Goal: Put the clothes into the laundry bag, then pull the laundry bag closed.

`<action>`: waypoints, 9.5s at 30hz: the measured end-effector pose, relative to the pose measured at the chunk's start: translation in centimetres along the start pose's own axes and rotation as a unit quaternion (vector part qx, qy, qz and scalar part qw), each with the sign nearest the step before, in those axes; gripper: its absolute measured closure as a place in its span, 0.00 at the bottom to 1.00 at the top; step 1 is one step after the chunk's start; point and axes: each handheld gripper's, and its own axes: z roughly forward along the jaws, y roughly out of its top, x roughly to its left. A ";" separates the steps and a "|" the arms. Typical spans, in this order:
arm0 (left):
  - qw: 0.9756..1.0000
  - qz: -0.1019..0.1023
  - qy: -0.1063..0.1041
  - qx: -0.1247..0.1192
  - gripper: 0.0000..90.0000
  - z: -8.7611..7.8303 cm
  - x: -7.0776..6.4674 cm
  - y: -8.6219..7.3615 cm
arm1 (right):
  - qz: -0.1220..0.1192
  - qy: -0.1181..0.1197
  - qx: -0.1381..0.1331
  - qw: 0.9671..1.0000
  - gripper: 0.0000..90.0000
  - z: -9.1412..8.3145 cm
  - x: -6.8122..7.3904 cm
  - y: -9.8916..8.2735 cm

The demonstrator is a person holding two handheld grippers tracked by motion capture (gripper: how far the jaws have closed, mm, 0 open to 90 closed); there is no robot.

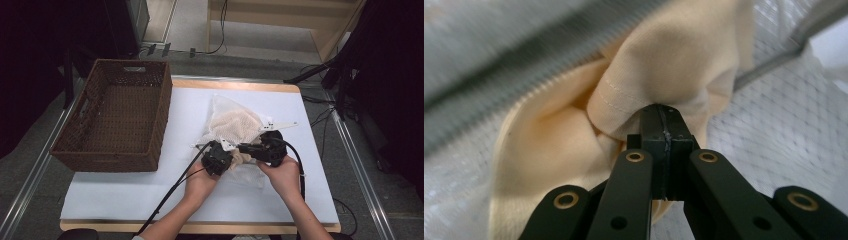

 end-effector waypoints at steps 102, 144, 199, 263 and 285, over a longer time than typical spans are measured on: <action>0.996 -0.038 -0.077 -0.032 1.00 -2.4 2.5 -2.2 | 0.003 -0.008 0.021 1.000 0.98 0.6 -0.4 -0.4; 0.988 0.032 -0.146 -0.030 0.99 -5.1 1.0 -0.4 | -0.007 0.002 0.020 1.000 0.98 -1.0 0.4 -0.9; 0.992 -0.032 -0.108 -0.048 0.47 -12.1 7.1 -4.5 | -0.098 -0.008 -0.017 0.995 0.54 -2.2 3.1 -2.6; 0.992 -0.072 -0.083 -0.066 0.48 -14.5 9.1 -7.9 | -0.150 0.056 0.034 0.986 0.64 7.5 7.5 4.6; 0.993 -0.067 -0.076 -0.067 0.48 -14.6 9.0 -8.1 | -0.125 0.043 0.085 0.988 0.59 11.8 4.8 2.3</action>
